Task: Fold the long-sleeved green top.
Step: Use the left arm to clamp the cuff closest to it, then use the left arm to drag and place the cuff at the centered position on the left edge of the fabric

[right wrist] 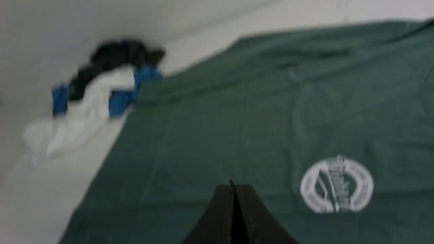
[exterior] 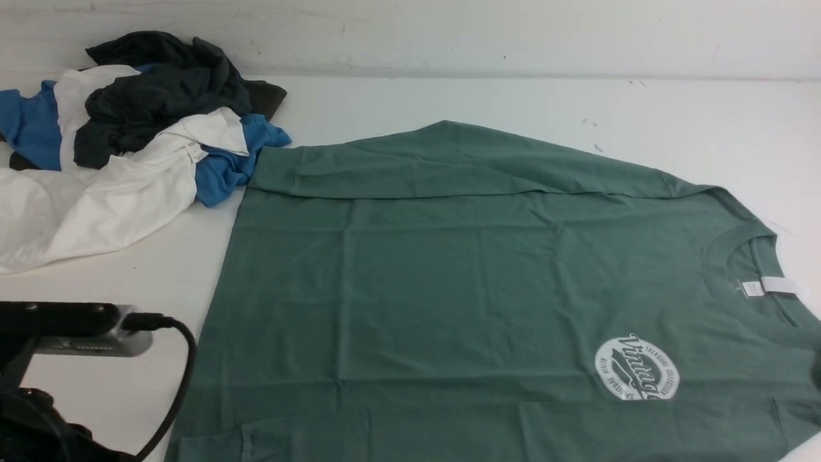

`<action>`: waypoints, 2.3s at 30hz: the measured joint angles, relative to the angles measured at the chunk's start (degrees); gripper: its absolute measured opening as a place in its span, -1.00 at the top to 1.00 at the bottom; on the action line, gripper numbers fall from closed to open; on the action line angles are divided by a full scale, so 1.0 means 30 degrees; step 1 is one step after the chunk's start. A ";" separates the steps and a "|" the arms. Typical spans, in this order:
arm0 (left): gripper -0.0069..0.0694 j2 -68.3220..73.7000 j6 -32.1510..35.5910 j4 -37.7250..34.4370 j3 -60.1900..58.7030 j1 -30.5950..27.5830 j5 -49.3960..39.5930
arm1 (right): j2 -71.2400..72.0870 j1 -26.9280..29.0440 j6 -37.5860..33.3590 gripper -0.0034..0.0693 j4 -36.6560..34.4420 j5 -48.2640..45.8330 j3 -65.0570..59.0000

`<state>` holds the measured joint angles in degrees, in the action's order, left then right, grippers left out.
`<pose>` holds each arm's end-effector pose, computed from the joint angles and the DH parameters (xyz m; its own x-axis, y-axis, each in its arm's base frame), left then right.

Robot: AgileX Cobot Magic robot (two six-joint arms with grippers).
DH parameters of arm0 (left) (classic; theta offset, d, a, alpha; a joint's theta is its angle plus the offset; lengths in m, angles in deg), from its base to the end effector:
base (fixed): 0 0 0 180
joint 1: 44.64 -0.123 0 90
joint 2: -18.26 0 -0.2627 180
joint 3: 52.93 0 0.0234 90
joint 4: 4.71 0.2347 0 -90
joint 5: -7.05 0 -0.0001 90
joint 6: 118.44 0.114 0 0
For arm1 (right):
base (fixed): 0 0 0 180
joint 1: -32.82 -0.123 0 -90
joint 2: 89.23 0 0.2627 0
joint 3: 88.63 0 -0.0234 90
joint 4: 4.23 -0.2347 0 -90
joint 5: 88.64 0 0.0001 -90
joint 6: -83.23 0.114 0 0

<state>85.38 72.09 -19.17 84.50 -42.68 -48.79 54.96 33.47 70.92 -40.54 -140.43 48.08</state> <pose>0.1552 -0.0289 0.2004 -0.9596 0.0720 -0.2722 0.1265 0.9739 -0.1885 0.0964 0.0520 0.2865 -0.6357 0.1933 -0.7473 -0.2440 0.8682 0.4321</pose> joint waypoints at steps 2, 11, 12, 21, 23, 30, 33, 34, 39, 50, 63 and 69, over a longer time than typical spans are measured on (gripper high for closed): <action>0.83 0.0852 -0.0086 0.0019 0.0020 0.0506 0.0701 | -0.1672 -0.0021 -0.1249 0.92 -0.0022 -0.1412 0.0853; 0.83 0.5616 -0.1092 0.1070 0.0879 0.3050 0.3194 | -0.6433 -0.0021 -0.5784 0.92 -0.2429 -0.2840 0.1322; 0.83 0.6104 -0.1318 0.1255 0.1121 0.3078 0.3214 | -0.6518 -0.0021 -0.6062 0.92 -0.2649 -0.2840 0.1322; 0.35 0.8642 -0.1957 0.1897 0.2283 0.3142 0.3999 | -0.6565 -0.0021 -0.6631 0.92 -0.2857 -0.2840 0.1312; 0.16 0.9017 -0.1957 0.1876 0.2335 0.3142 0.4372 | -0.6565 -0.0021 -0.6652 0.92 -0.2924 -0.2778 0.1186; -0.12 0.9942 -0.1957 0.1842 0.2378 0.3142 0.5179 | -0.6565 -0.0021 -0.6728 0.92 -0.2949 -0.2606 0.0971; -0.12 1.0139 -0.1957 0.1778 0.2378 0.3142 0.5238 | -0.6565 -0.0021 -0.6728 0.92 -0.2984 -0.2421 0.0956; -0.12 1.0205 -0.1957 0.1716 0.2378 0.3142 0.5253 | -0.6565 -0.0021 -0.6736 0.92 -0.2984 -0.2381 0.0956; -0.03 1.0641 -0.1957 0.1355 0.2378 0.3165 0.5835 | -0.6565 -0.0021 -0.7080 0.92 -0.2984 -0.2272 0.0956; 0.58 1.0747 -0.1902 0.0982 0.2680 0.3172 0.5518 | -0.6565 -0.0021 -0.7666 0.92 -0.2984 -0.2272 0.0956; 0.78 0.9542 -0.1886 0.0889 0.4462 0.3234 0.1927 | -0.6565 -0.0021 -0.7666 0.92 -0.2984 -0.2272 0.0956; 0.78 0.7155 -0.1886 0.0908 0.8566 0.3586 0.0547 | -0.6565 -0.0021 -0.7666 0.92 -0.2984 -0.2043 0.0956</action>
<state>106.85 66.44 -16.45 110.20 -31.93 -47.15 35.26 33.41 47.92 -49.49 -146.56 50.95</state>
